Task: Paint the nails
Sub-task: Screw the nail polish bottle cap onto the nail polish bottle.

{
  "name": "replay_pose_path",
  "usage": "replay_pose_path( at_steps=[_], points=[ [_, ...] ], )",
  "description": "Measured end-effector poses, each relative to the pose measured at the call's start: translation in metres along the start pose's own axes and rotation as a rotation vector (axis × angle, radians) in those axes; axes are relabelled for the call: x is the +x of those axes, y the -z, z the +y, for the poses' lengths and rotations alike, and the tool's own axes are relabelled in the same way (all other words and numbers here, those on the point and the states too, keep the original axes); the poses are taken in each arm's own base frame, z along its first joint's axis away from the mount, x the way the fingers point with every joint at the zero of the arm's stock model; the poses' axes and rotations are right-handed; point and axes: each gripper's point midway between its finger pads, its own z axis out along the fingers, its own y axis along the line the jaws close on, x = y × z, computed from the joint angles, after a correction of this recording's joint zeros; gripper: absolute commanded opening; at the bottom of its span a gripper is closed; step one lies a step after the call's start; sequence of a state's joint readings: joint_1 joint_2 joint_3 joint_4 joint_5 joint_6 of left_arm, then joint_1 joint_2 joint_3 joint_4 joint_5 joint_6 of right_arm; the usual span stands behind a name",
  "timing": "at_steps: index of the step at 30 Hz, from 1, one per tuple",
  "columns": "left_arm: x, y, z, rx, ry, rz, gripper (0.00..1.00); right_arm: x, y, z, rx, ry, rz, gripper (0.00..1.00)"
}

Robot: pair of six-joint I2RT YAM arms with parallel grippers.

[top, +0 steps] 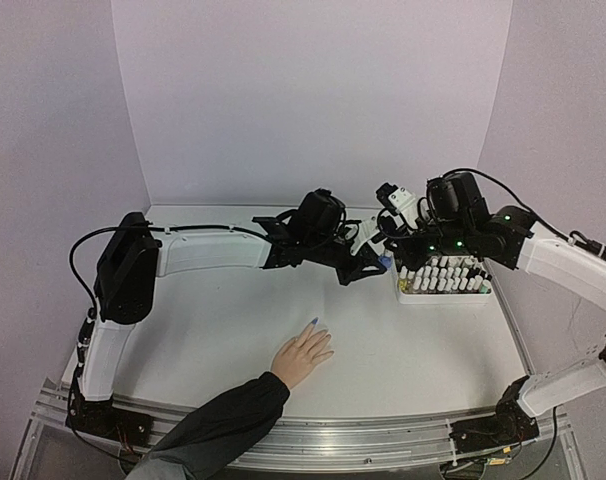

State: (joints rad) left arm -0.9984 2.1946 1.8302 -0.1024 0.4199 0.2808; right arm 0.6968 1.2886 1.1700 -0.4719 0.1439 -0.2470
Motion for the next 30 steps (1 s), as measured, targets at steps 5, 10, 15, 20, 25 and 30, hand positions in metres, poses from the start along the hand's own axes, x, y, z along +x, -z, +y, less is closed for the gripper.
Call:
replay_pose_path(
  at_steps=[5,10,15,20,25,30],
  points=[
    [0.009,0.001,0.022,-0.101,0.035,0.029,0.0,-0.003,-0.019,-0.012,0.081,-0.11,0.009,0.0],
    [0.01,0.003,0.031,-0.138,0.052,0.033,0.0,-0.007,-0.025,-0.017,0.111,-0.188,0.005,0.06],
    [0.001,0.002,0.031,-0.141,0.026,-0.002,0.0,-0.006,-0.025,-0.017,0.108,-0.221,0.007,0.6],
    [-0.013,0.001,0.023,-0.117,-0.022,-0.051,0.0,-0.003,-0.017,-0.021,0.124,-0.199,0.009,0.91],
    [-0.017,-0.002,0.009,-0.064,-0.058,-0.065,0.0,-0.007,0.01,-0.017,0.093,-0.147,-0.046,0.94],
    [-0.021,-0.001,-0.006,0.004,-0.096,-0.081,0.0,-0.004,0.032,0.001,-0.015,-0.052,-0.051,0.94]
  ],
)
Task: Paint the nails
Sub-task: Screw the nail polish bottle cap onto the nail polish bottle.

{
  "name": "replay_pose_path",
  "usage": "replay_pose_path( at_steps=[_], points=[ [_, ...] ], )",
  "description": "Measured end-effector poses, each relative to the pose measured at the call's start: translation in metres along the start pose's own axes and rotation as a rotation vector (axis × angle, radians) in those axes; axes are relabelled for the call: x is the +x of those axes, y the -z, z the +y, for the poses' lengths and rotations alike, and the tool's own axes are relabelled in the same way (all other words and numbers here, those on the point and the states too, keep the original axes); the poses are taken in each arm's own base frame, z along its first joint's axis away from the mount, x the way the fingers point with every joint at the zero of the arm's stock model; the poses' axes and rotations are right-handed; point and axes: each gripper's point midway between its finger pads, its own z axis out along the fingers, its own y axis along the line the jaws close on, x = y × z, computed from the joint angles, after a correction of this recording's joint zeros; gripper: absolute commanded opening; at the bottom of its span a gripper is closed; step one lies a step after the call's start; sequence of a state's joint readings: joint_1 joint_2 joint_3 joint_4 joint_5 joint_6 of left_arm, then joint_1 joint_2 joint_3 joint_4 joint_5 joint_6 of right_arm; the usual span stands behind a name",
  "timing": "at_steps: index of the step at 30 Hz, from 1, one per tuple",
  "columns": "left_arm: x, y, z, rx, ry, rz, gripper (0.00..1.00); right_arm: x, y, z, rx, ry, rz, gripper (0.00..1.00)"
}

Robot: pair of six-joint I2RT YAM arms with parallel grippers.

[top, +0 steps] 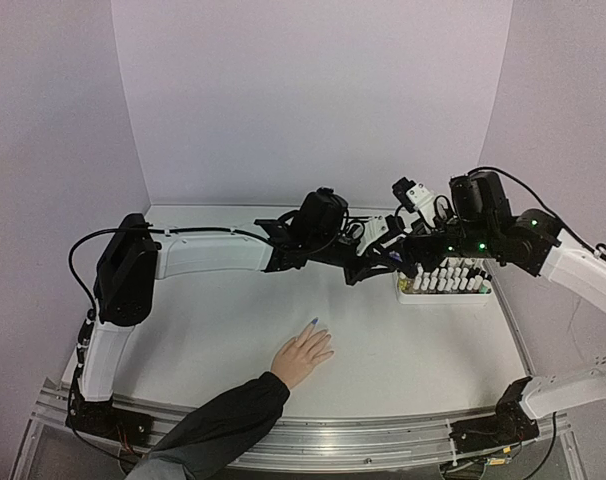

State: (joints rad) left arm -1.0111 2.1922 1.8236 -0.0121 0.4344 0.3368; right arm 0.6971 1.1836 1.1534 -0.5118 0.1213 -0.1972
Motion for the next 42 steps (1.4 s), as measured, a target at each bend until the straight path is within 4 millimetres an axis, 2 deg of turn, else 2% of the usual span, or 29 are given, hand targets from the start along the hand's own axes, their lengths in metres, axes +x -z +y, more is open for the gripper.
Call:
replay_pose_path(
  at_steps=[6,10,13,17,23,24,27,31,36,38,42],
  points=[
    [0.003,0.001,-0.021,0.114,-0.035,0.0,0.0,0.024,0.025,0.026,-0.152,0.116,0.055,0.91],
    [0.008,0.005,-0.041,0.228,-0.054,0.003,0.0,0.025,0.049,0.032,-0.191,0.168,0.021,0.84],
    [0.012,0.011,-0.058,0.325,-0.065,0.009,0.0,0.028,0.056,0.037,-0.22,0.201,0.024,0.8],
    [0.012,0.017,-0.07,0.399,-0.077,0.002,0.0,0.037,0.053,0.044,-0.269,0.234,0.068,0.76],
    [0.013,0.02,-0.078,0.444,-0.079,-0.002,0.0,0.036,0.04,0.051,-0.32,0.257,0.102,0.72],
    [0.013,0.021,-0.078,0.446,-0.078,-0.002,0.0,0.035,0.038,0.052,-0.327,0.257,0.102,0.69],
    [0.013,0.021,-0.079,0.448,-0.075,0.0,0.0,0.029,0.033,0.055,-0.343,0.247,0.085,0.53],
    [0.013,0.021,-0.078,0.447,-0.073,0.001,0.0,0.021,0.029,0.057,-0.35,0.226,0.058,0.44],
    [0.01,0.022,-0.078,0.443,-0.075,-0.002,0.0,0.015,0.023,0.056,-0.34,0.188,0.039,0.2],
    [0.01,0.022,-0.077,0.438,-0.07,0.0,0.0,0.014,0.022,0.056,-0.34,0.173,0.038,0.14],
    [0.012,0.023,-0.071,0.418,-0.056,0.009,0.0,0.015,0.02,0.055,-0.331,0.162,0.031,0.09]
  ],
)
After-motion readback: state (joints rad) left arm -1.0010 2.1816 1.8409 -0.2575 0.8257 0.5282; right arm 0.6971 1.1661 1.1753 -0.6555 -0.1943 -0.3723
